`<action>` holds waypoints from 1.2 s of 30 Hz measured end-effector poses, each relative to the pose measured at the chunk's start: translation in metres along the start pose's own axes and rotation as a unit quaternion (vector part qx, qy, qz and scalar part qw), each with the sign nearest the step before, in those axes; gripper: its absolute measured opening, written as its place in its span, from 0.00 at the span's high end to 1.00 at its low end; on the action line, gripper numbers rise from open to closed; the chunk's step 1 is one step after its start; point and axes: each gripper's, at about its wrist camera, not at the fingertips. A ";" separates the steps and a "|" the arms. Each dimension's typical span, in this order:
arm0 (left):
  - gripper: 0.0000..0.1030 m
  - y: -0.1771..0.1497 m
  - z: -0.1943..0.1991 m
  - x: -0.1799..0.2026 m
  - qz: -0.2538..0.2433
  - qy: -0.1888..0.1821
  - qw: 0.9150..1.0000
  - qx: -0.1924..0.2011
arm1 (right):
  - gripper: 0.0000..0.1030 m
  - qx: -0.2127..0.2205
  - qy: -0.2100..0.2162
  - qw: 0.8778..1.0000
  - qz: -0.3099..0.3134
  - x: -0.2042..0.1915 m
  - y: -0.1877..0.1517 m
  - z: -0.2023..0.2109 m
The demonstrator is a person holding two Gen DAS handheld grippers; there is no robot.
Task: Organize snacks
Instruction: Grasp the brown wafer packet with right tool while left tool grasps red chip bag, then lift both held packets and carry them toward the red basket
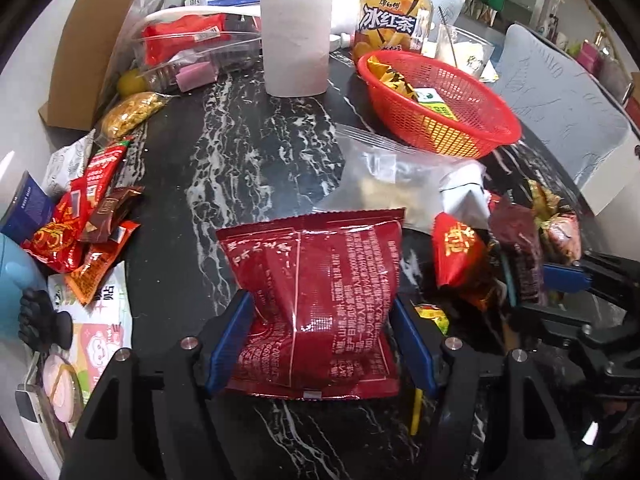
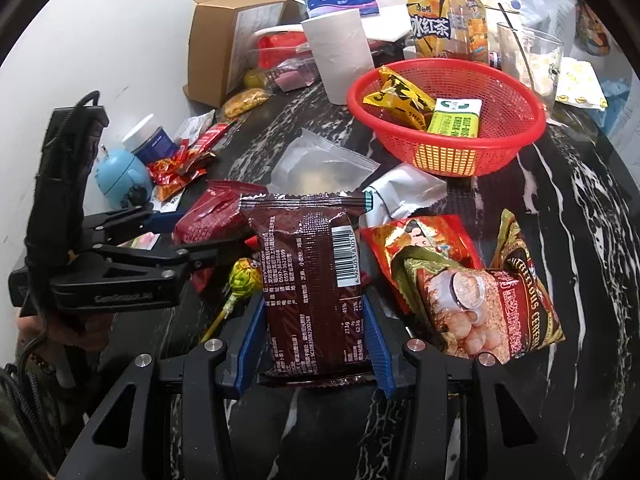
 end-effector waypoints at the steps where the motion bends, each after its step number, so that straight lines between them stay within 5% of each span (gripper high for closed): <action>1: 0.33 0.000 -0.001 0.001 -0.001 0.004 1.000 0.000 | 0.55 0.000 -0.001 1.000 0.000 0.000 0.000 0.000; 10: 0.33 -0.005 -0.003 0.000 0.005 0.015 1.000 0.002 | 0.55 -0.003 -0.005 1.000 -0.003 0.000 0.000 -0.001; 16: 0.49 -0.014 0.010 0.002 0.014 0.001 1.000 0.006 | 0.55 -0.001 -0.007 1.000 0.000 -0.003 -0.003 0.002; 29: 0.50 -0.052 0.042 0.012 0.017 -0.029 0.999 -0.014 | 0.55 0.004 -0.002 1.000 0.007 -0.014 -0.019 0.013; 36: 0.42 -0.059 0.032 0.023 0.002 0.014 1.000 0.002 | 0.55 -0.008 -0.003 1.000 0.007 -0.017 -0.033 0.012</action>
Point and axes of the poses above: each gripper's, at about its wrist camera, not at the fingertips, and z roughly against the way its jaws point, x to its right, y to its top, and after that the axes turned 14 degrees about y, right-handed
